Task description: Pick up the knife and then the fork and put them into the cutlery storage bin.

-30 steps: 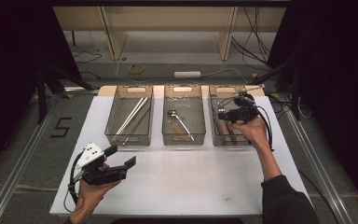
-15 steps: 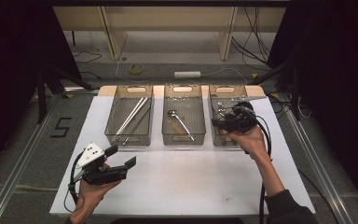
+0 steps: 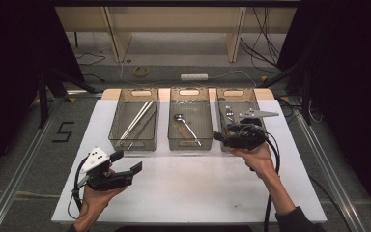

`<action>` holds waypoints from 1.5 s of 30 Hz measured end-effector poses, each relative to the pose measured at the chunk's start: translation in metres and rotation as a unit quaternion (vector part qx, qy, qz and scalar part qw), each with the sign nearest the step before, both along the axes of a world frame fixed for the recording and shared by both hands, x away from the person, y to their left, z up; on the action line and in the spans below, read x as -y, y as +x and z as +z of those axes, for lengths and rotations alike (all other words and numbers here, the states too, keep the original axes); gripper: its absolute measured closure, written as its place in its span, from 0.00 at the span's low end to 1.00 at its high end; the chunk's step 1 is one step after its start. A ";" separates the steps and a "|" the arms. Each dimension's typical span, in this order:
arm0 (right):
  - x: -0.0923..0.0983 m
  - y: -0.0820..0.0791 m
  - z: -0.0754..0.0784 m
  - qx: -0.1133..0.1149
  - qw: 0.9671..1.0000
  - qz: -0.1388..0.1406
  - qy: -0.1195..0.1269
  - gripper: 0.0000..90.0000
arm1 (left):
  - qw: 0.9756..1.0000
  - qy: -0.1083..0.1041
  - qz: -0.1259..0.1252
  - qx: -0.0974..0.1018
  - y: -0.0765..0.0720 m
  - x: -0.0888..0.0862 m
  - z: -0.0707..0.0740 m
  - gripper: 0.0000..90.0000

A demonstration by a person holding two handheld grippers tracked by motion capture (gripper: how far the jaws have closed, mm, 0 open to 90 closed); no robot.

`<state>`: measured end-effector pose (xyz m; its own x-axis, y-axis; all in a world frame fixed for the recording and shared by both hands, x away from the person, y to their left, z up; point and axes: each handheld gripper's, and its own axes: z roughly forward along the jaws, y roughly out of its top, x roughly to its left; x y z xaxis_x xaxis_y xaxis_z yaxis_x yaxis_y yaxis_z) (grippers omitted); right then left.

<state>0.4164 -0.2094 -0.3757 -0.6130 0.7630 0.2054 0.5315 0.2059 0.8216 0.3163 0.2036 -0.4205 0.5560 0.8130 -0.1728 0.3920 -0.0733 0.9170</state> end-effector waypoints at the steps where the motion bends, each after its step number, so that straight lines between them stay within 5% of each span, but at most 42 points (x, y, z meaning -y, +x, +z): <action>1: 0.000 -0.003 -0.001 0.002 1.000 0.003 0.007 0.36 | 1.000 -0.001 0.000 0.000 0.000 0.000 0.000 0.17; 26: -0.005 -0.051 -0.027 0.043 0.997 0.058 0.025 0.33 | 1.000 -0.008 -0.018 -0.009 -0.001 0.001 -0.002 0.17; 45: 0.017 -0.080 -0.041 0.073 0.995 0.054 0.041 0.32 | 0.999 -0.012 -0.034 -0.015 -0.001 0.003 -0.002 0.17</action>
